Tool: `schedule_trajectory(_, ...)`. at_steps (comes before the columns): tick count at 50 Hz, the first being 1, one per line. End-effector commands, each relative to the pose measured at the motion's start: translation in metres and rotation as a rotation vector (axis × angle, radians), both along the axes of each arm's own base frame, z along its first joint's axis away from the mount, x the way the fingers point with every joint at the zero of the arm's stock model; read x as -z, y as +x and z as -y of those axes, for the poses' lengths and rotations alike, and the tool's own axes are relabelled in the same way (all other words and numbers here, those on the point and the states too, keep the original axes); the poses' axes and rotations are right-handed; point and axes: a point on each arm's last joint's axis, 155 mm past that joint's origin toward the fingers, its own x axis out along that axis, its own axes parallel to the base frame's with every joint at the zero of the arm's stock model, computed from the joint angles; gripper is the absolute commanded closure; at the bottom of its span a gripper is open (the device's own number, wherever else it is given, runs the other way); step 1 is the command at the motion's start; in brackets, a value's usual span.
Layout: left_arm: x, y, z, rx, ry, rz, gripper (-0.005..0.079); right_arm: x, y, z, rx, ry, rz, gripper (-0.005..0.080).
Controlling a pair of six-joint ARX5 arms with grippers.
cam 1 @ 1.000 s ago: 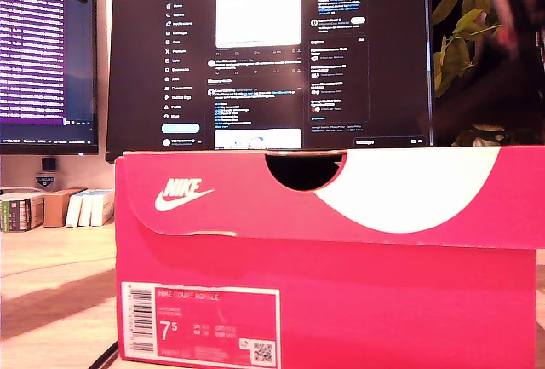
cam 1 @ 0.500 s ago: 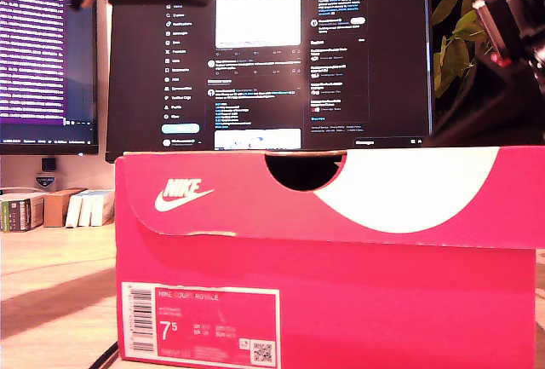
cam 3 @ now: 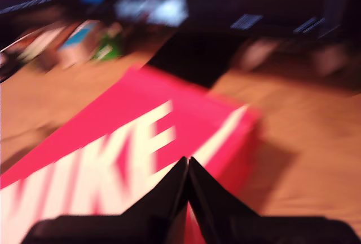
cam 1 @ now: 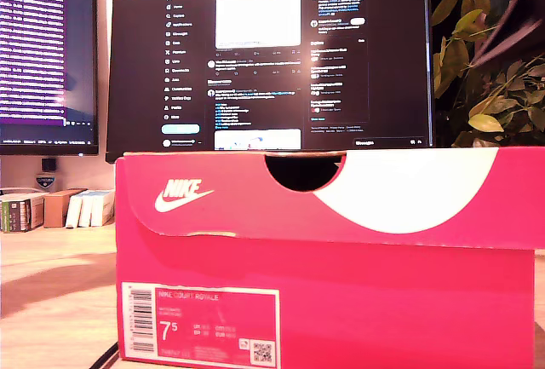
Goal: Close the red shoebox by pushing the lid with your left arm and holding the box in place with your right arm
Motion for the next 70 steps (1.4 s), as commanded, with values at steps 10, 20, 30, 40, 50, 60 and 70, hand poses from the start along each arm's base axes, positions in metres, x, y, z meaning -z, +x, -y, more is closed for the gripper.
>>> schedule_trajectory(10, 0.027, -0.017, -0.032, -0.073, 0.009, 0.004, 0.0761, -0.019, -0.012, 0.038, 0.159, -0.082, 0.095, 0.0764)
schedule_trajectory(20, 0.041, -0.032, -0.051, -0.131, -0.016, 0.025, 0.0761, -0.025, -0.031, 0.06, 0.267, -0.11, 0.168, 0.0764)
schedule_trajectory(30, 0.052, -0.048, -0.06, -0.167, -0.055, 0.038, 0.0761, -0.012, -0.05, 0.07, 0.349, -0.047, 0.215, 0.0764)
schedule_trajectory(40, 0.055, -0.057, -0.072, -0.226, -0.06, 0.073, 0.0761, 0.012, -0.066, 0.071, 0.371, 0.009, 0.239, 0.0764)
schedule_trajectory(50, 0.069, -0.066, -0.08, -0.271, -0.066, 0.067, 0.0761, 0.023, -0.076, 0.078, 0.421, 0.026, 0.246, 0.0764)
schedule_trajectory(60, 0.085, -0.074, -0.087, -0.301, -0.065, 0.04, 0.0761, 0.032, -0.081, 0.08, 0.444, 0.066, 0.203, 0.0764)
schedule_trajectory(70, 0.099, -0.078, -0.092, -0.344, -0.092, -0.035, 0.0761, 0.045, -0.083, 0.079, 0.458, 0.131, 0.136, 0.0764)
